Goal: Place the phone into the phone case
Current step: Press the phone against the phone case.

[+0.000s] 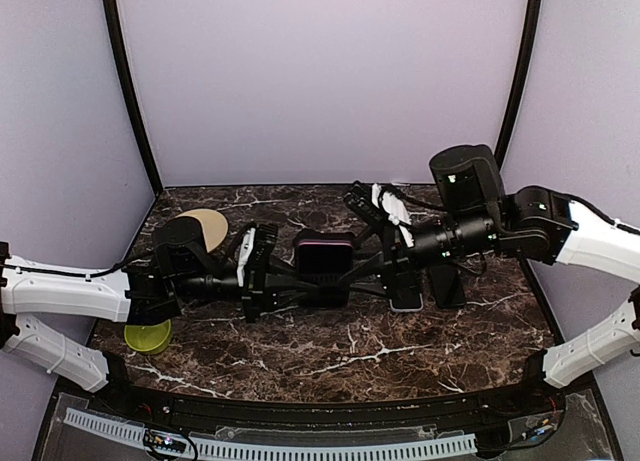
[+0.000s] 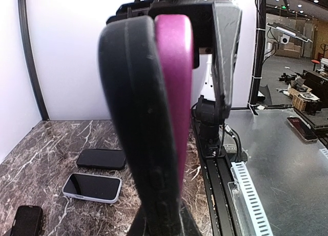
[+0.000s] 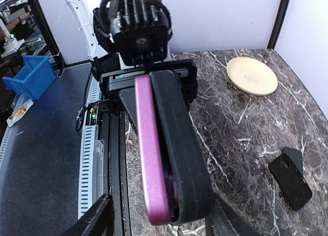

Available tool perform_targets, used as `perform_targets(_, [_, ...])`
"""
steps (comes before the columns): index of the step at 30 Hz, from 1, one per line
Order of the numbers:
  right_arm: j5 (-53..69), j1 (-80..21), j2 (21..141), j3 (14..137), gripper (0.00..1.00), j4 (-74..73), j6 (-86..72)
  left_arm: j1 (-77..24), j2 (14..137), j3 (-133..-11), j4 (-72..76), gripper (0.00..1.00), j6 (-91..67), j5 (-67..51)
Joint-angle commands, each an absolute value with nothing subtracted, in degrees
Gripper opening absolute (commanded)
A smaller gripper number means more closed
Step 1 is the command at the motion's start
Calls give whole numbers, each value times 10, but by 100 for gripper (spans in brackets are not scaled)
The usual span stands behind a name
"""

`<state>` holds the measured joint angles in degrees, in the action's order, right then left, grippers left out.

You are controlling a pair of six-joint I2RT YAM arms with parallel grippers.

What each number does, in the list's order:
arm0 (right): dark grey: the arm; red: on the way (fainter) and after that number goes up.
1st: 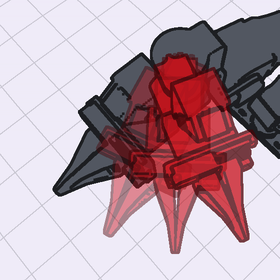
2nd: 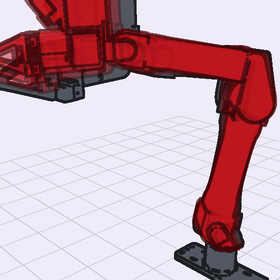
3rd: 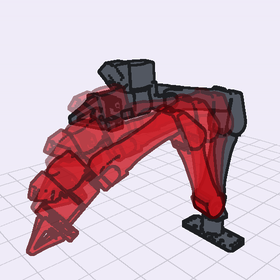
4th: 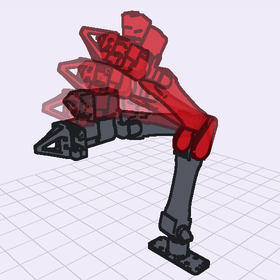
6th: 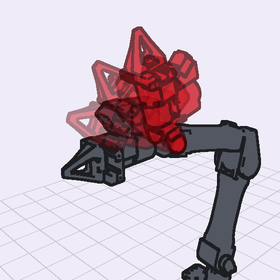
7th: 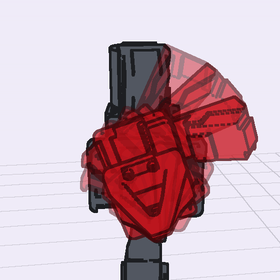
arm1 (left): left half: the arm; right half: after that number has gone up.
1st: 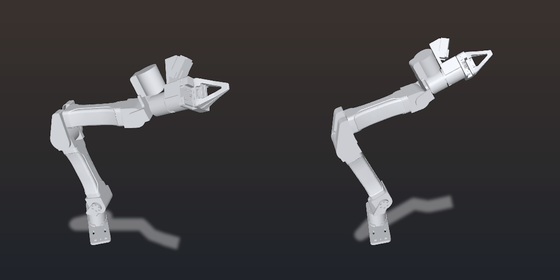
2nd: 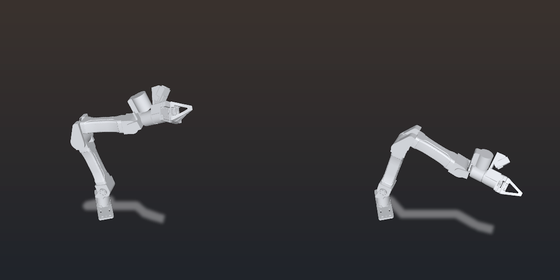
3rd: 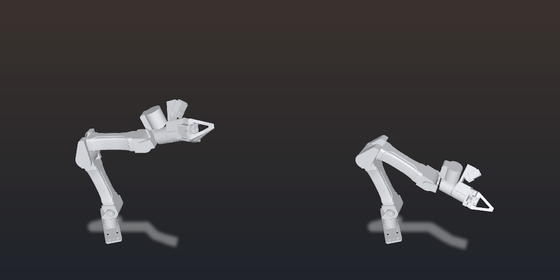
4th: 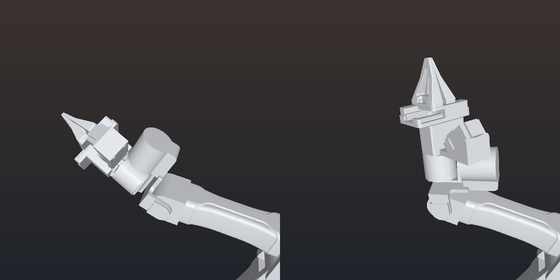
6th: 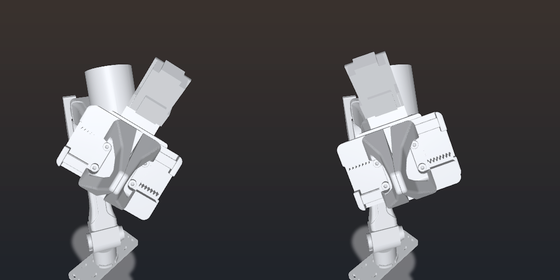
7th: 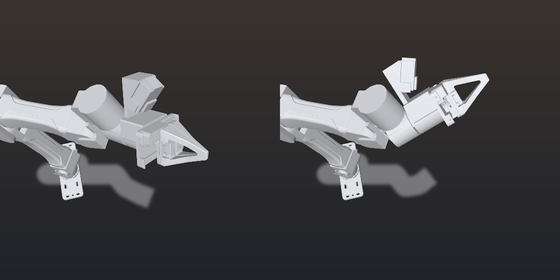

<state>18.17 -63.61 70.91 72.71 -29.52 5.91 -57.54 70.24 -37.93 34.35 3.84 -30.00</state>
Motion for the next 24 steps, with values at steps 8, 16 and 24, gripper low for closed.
perform_targets(8, [257,-623,699,636,0,-118,4,-579,727,-371,424,0,22,-356])
perform_targets(16, [247,-621,689,577,0,-93,9,-580,730,-375,405,51,31,-350])
perform_targets(24, [204,-621,701,515,0,-41,24,-580,715,-412,219,74,158,-341])
